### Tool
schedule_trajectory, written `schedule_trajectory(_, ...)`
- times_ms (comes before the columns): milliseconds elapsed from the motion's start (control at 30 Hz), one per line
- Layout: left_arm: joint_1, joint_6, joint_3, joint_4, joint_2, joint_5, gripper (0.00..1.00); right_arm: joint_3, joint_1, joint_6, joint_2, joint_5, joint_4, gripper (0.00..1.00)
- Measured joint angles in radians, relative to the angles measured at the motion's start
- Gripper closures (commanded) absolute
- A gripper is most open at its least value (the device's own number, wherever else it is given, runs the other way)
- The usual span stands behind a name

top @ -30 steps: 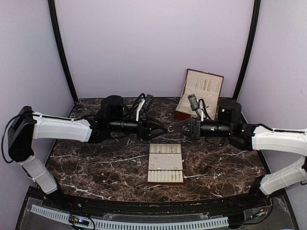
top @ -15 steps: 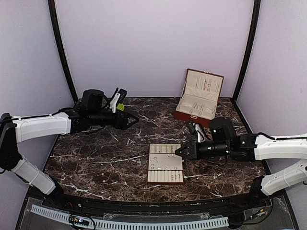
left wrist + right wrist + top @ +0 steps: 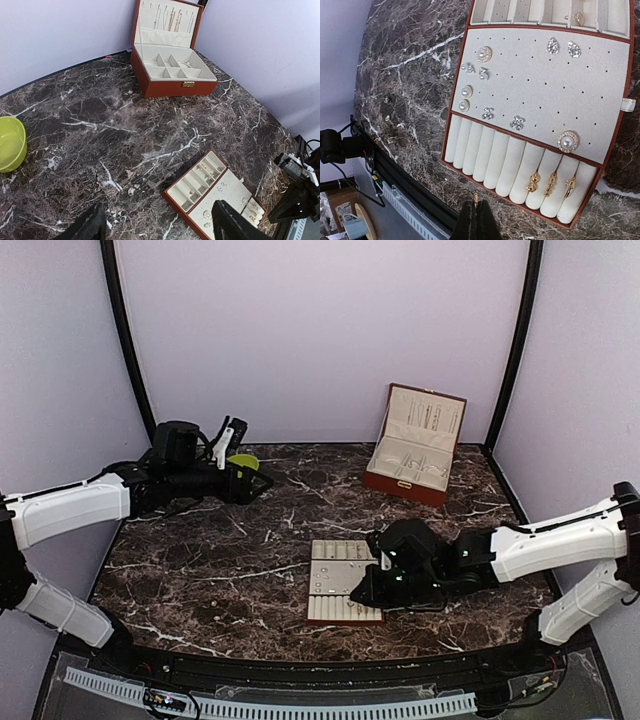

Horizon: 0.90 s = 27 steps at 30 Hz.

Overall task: Organize the mixed jewelry
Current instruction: Insert the ring into the ring tray.

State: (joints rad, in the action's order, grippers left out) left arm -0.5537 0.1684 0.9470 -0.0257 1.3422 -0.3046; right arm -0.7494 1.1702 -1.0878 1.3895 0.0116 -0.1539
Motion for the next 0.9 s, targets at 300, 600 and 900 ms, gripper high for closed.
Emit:
schedule_trajectory(300,0.000,0.000,-0.007,0.002,-0.034,-0.001,0.25,-0.147,0.016,-0.076,0.135,-0.091,-0.171,1.00)
schedule_trajectory(600,0.000,0.000,-0.010,0.010,-0.056,0.000,0.25,-0.207,0.017,-0.103,0.195,-0.122,-0.277,1.00)
schedule_trajectory(900,0.000,0.000,-0.010,0.017,-0.057,-0.002,0.25,-0.232,0.023,-0.100,0.235,-0.119,-0.309,1.00)
